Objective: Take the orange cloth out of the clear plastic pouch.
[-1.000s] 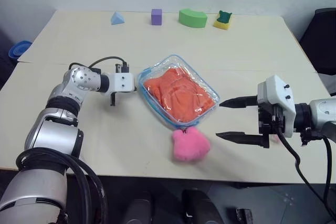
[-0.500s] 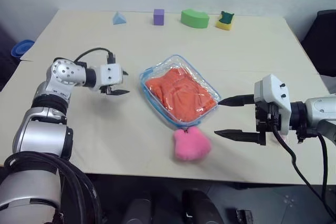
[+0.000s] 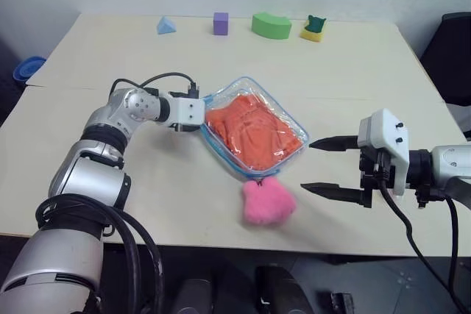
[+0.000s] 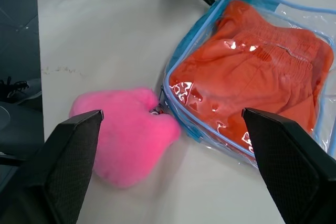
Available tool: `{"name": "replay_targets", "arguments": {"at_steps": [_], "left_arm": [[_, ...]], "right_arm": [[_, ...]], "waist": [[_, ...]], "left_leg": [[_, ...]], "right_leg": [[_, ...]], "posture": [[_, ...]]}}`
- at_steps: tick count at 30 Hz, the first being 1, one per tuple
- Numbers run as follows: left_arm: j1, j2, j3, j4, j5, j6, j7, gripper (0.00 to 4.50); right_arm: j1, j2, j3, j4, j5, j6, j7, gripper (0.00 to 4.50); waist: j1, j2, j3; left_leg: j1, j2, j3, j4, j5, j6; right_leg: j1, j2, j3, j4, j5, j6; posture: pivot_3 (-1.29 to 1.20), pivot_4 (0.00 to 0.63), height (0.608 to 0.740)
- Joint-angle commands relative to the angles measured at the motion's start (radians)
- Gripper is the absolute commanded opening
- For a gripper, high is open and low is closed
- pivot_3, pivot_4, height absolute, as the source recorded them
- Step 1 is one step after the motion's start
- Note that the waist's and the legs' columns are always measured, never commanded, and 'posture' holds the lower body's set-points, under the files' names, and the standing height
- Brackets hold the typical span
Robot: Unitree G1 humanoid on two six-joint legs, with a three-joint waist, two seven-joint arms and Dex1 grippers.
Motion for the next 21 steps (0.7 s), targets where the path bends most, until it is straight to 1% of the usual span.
{"name": "replay_targets", "arguments": {"at_steps": [1,3,4,8,9,13,16,17,19,21], "left_arm": [[-0.017,0.002,0.008,0.011,0.000,0.012,0.023,2.43],[-0.008,0.005,0.016,0.012,-0.010,0.013,0.011,1.85],[-0.004,0.007,0.020,0.013,-0.015,0.014,0.004,1.46],[0.021,0.028,0.050,0.008,-0.052,0.030,-0.067,0.25],[0.030,0.034,0.059,0.003,-0.062,0.037,-0.080,0.02],[0.076,0.072,0.094,-0.049,-0.101,0.091,-0.133,0.02],[0.155,0.114,0.134,-0.205,-0.136,0.206,-0.119,0.02],[0.219,0.131,0.156,-0.329,-0.156,0.290,-0.139,0.02],[0.416,0.157,0.216,-0.709,-0.192,0.539,-0.191,0.02],[0.579,0.159,0.261,-1.028,-0.193,0.771,-0.210,0.02]], "right_arm": [[0.008,-0.006,-0.053,-0.037,0.024,-0.001,-0.012,4.41],[0.014,-0.010,-0.057,-0.039,0.027,-0.002,-0.014,4.41],[0.017,-0.012,-0.057,-0.039,0.027,-0.003,-0.014,4.41],[0.013,-0.014,-0.048,-0.040,0.027,-0.005,-0.014,4.41],[0.009,-0.013,-0.043,-0.039,0.027,-0.006,-0.014,4.41],[-0.003,-0.004,-0.019,-0.035,0.022,-0.012,-0.012,4.41],[-0.012,0.008,0.008,-0.027,0.014,-0.020,-0.014,4.41],[-0.014,0.011,0.019,-0.023,0.009,-0.024,-0.014,4.41],[-0.023,0.020,0.046,-0.011,-0.004,-0.034,-0.012,4.41],[-0.031,0.027,0.066,-0.003,-0.011,-0.041,-0.009,4.41]], "waist": [[0.000,0.000,0.000],[0.000,0.000,0.000],[0.000,0.000,0.000],[-0.001,0.000,0.000],[-0.002,0.000,0.000],[-0.005,0.000,0.000],[-0.010,0.000,0.000],[-0.012,0.000,0.000],[-0.025,0.001,-0.001],[-0.029,0.000,-0.001]], "left_leg": [[0.000,0.000,0.000,0.000,0.000,0.000],[0.000,0.000,0.000,0.000,0.000,0.000],[0.000,0.000,0.000,0.000,0.000,0.000],[0.000,0.000,0.000,0.001,0.000,0.000],[0.000,0.000,0.000,0.001,0.000,0.000],[0.000,0.000,0.000,0.001,0.000,0.000],[0.000,0.000,0.000,0.001,0.000,0.000],[0.000,0.000,0.000,0.001,0.000,0.000],[0.000,0.001,0.000,0.000,0.000,0.000],[0.001,0.001,-0.001,0.000,0.000,-0.001]], "right_leg": [[0.000,0.000,0.000,0.000,0.000,0.000],[0.000,0.000,0.000,0.000,0.000,0.000],[0.000,0.000,0.000,0.000,0.000,0.000],[0.000,0.000,0.000,0.000,0.000,0.000],[0.000,0.000,0.000,0.001,0.000,0.000],[0.000,0.000,0.000,0.001,0.000,0.000],[-0.001,0.000,0.001,0.001,0.000,0.000],[-0.001,0.000,0.001,0.002,0.000,0.000],[-0.001,0.000,0.002,0.002,0.000,0.000],[-0.001,0.000,0.002,0.002,0.000,0.000]], "posture": [[0.00,0.150,0.740],[0.00,0.150,0.740],[0.00,0.150,0.740],[0.00,0.150,0.740],[0.00,0.150,0.740],[0.00,0.150,0.740],[0.00,0.150,0.740],[0.00,0.150,0.740],[0.00,0.150,0.740],[0.00,0.150,0.740]]}}
